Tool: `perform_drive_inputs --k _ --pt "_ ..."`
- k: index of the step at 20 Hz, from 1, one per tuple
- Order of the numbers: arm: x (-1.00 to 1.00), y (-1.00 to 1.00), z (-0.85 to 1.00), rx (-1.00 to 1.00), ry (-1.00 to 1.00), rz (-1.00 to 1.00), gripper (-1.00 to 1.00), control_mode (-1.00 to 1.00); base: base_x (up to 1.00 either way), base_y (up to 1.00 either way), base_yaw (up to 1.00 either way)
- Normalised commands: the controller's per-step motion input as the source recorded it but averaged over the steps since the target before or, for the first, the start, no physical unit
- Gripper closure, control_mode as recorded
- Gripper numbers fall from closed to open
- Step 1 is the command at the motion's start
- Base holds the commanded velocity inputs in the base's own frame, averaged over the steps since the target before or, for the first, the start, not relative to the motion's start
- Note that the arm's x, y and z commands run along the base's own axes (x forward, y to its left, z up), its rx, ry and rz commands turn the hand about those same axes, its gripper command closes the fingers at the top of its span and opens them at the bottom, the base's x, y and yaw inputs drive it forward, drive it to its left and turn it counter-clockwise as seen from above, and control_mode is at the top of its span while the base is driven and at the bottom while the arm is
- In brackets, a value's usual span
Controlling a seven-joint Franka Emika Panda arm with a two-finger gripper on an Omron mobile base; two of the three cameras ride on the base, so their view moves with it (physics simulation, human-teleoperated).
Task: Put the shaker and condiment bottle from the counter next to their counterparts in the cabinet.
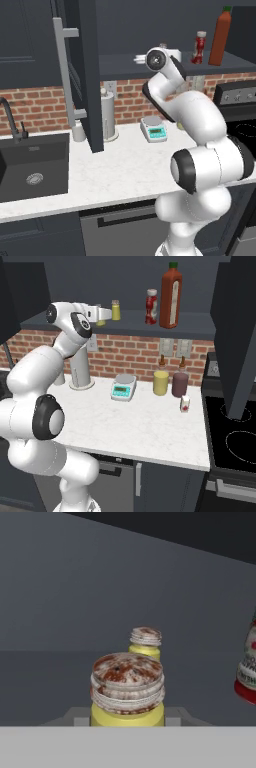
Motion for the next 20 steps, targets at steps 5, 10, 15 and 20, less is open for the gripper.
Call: perform_drive_inputs --k 5,10,15,20 --pt "0.30 0.00 -0.04 0.00 0.00 0.00 1.00 -1.00 0.00 0.00 0.00" --pt "0.23 0.00 -0.10 0.00 0.00 0.00 1.00 -1.00 0.00 0.00 0.00" --pt "0.19 0.00 -0.19 0.00 0.00 0.00 1.00 -1.00 0.00 0.00 0.00" --pt "0.16 0.00 -0.16 0.02 0.00 0.00 1.00 -1.00 0.00 0.00 0.00"
